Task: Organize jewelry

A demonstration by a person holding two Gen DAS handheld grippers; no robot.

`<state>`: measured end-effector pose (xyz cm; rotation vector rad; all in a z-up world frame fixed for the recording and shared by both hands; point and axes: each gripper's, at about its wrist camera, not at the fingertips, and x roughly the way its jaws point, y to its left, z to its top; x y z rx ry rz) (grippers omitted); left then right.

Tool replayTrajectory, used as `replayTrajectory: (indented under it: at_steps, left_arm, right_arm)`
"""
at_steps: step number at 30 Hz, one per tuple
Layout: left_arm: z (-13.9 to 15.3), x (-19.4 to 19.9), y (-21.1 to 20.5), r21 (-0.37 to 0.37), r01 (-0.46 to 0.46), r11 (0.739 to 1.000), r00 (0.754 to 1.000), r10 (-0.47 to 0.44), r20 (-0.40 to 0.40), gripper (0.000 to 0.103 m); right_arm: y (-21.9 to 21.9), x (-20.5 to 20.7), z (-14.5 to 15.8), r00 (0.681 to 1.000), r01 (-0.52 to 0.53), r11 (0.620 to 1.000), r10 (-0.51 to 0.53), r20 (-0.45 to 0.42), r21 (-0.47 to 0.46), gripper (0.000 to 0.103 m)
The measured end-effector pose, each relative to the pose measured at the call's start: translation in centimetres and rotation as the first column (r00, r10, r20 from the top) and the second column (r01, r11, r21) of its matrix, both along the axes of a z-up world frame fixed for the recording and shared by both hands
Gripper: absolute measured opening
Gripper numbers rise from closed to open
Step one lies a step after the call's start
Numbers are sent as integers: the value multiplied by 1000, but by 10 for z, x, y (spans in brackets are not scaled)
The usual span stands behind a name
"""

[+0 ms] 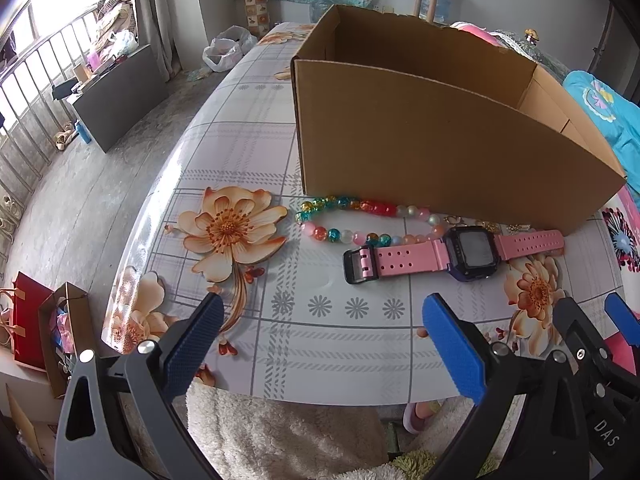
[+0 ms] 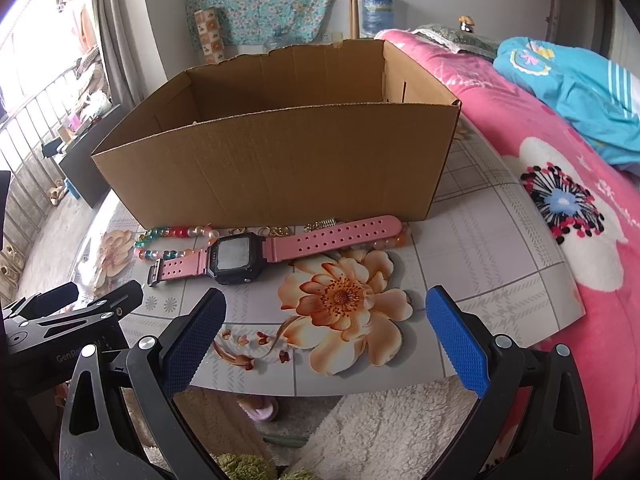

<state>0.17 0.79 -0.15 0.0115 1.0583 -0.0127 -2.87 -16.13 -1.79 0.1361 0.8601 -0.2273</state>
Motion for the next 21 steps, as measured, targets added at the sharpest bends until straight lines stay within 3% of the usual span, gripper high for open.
replayTrajectory:
  at_steps: [21]
  left_arm:
    - [-1,3,5,2,-4,1000,1000,4,-7,98]
  right_arm:
    - [-2,1,0,1000,-4,1000,4,-8,13,95]
